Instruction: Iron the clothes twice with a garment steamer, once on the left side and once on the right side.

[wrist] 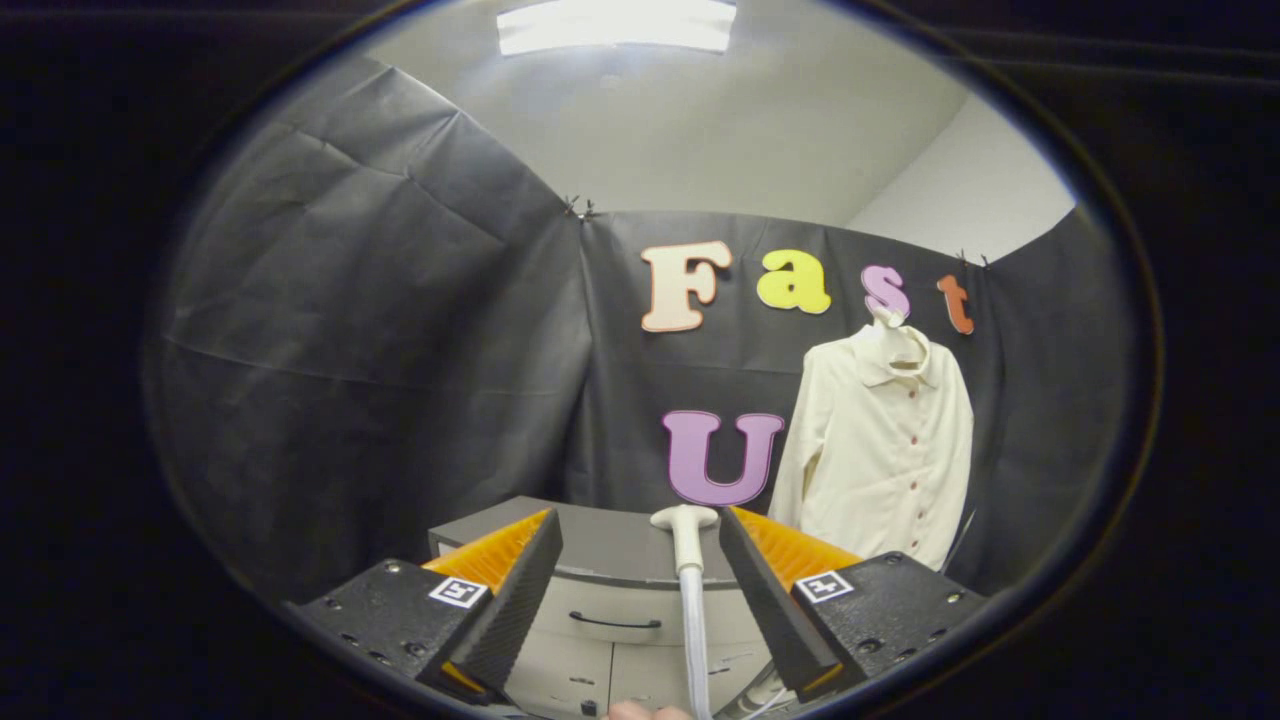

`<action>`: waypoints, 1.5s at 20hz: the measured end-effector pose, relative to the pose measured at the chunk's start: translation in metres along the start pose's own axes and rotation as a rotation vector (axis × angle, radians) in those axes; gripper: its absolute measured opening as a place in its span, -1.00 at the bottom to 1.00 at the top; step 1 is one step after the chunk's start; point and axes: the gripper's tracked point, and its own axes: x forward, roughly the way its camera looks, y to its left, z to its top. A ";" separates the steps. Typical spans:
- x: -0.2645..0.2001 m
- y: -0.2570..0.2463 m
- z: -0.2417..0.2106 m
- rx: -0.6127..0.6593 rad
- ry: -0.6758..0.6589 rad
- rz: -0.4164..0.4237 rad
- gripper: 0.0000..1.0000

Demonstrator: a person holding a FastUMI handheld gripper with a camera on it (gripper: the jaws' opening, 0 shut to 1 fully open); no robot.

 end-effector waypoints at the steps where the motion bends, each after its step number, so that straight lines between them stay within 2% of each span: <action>1: 0.000 0.000 0.000 -0.001 0.002 0.000 0.92; 12: 0.014 -0.003 -0.014 0.009 0.024 -0.002 0.92; 30: 0.117 -0.033 -0.075 0.030 0.108 -0.053 0.92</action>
